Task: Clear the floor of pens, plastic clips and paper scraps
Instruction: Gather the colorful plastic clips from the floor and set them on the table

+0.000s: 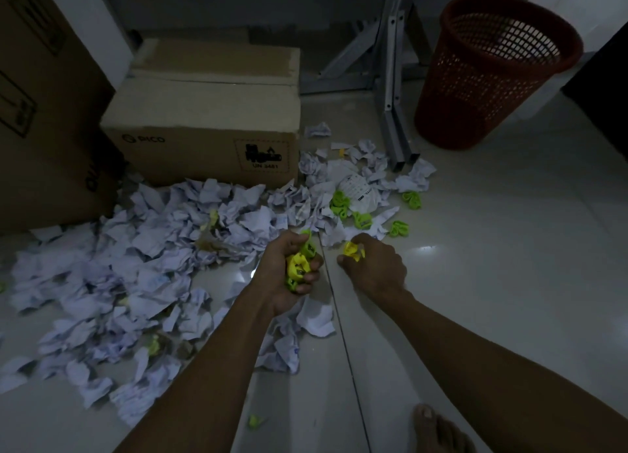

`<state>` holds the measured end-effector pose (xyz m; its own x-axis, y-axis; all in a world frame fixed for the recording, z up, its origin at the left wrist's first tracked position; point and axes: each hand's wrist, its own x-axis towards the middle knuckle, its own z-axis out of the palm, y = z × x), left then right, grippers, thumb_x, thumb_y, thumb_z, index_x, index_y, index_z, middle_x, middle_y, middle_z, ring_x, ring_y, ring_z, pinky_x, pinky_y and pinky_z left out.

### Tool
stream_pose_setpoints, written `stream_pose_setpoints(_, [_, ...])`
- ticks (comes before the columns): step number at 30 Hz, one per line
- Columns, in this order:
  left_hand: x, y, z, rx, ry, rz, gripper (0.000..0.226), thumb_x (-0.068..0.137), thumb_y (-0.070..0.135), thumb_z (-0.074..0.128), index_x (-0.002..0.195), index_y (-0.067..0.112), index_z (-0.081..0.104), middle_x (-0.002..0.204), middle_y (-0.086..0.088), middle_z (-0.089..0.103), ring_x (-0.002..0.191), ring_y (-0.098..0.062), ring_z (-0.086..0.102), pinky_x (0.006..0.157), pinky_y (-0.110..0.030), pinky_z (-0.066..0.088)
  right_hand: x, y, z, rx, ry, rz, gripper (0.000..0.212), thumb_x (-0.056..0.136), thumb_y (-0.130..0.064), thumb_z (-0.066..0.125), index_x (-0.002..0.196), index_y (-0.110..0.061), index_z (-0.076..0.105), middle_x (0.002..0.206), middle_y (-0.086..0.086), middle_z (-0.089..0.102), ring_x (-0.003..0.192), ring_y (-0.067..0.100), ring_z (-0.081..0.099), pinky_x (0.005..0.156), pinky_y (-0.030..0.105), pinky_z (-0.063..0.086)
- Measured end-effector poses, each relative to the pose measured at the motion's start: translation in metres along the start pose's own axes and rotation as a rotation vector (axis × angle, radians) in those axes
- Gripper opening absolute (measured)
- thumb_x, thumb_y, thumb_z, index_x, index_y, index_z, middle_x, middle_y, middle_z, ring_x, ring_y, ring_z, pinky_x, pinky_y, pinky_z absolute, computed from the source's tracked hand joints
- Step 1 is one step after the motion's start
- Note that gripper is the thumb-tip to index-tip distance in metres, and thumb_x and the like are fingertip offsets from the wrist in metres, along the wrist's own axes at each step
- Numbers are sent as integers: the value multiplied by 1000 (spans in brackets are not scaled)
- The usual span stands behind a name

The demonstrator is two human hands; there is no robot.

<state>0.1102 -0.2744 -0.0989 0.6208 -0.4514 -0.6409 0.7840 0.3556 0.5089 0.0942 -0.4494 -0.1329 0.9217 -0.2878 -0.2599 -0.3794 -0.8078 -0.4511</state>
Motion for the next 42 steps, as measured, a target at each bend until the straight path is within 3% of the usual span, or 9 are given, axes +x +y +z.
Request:
stream_pose_setpoints(6, [10, -1, 7, 10, -49, 25, 27, 80, 34, 50, 89, 11, 60, 60, -6, 45, 42, -14, 36, 46, -22, 12, -5, 3, -14, 882, 87, 178, 28, 79, -42, 76, 85, -17, 66, 76, 4, 66, 53, 10, 53, 48, 23, 42])
stream_pose_setpoints(10, [21, 0, 22, 6, -87, -21, 27, 80, 36, 46, 78, 12, 57, 59, -4, 44, 40, -15, 37, 43, -18, 14, 0, 29, -41, 1574, -277, 523, 30, 88, -46, 57, 79, -18, 54, 64, 0, 51, 36, 10, 38, 34, 12, 21])
stream_pose_setpoints(17, [38, 7, 58, 74, -108, -63, 16, 72, 28, 53, 73, 12, 54, 63, -4, 54, 39, -14, 41, 39, -16, 17, 16, 53, -93, 1857, -304, 455, 38, 48, -33, 77, 72, -16, 54, 73, 0, 61, 42, 12, 40, 37, 16, 18])
stream_pose_setpoints(20, [46, 14, 70, 143, -33, -67, 7, 77, 16, 49, 70, 14, 47, 62, -5, 55, 38, -14, 39, 37, -14, 18, 31, 48, -121, 1776, -268, 388, 40, 43, -19, 79, 71, -17, 52, 68, -4, 60, 39, 10, 37, 35, 15, 16])
stream_pose_setpoints(26, [60, 35, 89, 485, 187, -131, 14, 76, 18, 49, 64, 16, 42, 56, -1, 48, 37, -13, 29, 41, -13, 15, 66, 50, -168, 1292, -297, 403, 37, 77, 14, 46, 71, -22, 41, 62, 0, 47, 34, 8, 29, 35, 12, 15])
stream_pose_setpoints(31, [79, 42, 100, 769, 347, -34, 27, 85, 28, 69, 69, 10, 56, 60, -8, 50, 37, -15, 36, 37, -14, 25, 83, 57, -195, 801, -473, 333, 37, 87, 5, 58, 112, -22, 65, 79, 1, 52, 47, 11, 30, 44, 22, 16])
stream_pose_setpoints(35, [101, 39, 88, 1362, 436, 328, 40, 76, 36, 77, 60, 14, 48, 63, -7, 51, 63, -23, 56, 56, -26, 37, 90, 64, -184, 494, -497, 291, 21, 74, -20, 83, 76, -9, 65, 53, 1, 52, 44, 14, 36, 42, 19, 24])
stream_pose_setpoints(39, [110, 38, 88, 1938, 420, 517, 40, 81, 48, 68, 108, 21, 56, 102, -6, 64, 95, -29, 61, 70, -30, 41, 95, 77, -150, 266, -408, 113, 32, 70, -37, 84, 66, -8, 70, 65, 9, 66, 46, 12, 49, 43, 19, 36])
stream_pose_setpoints(42, [120, 36, 89, 2197, 394, 532, 55, 85, 50, 60, 132, 25, 46, 119, -9, 61, 107, -31, 59, 79, -34, 44, 99, 87, -122, -58, -289, -55, 23, 73, -49, 77, 77, -29, 66, 104, 3, 66, 92, 18, 61, 76, 27, 47])
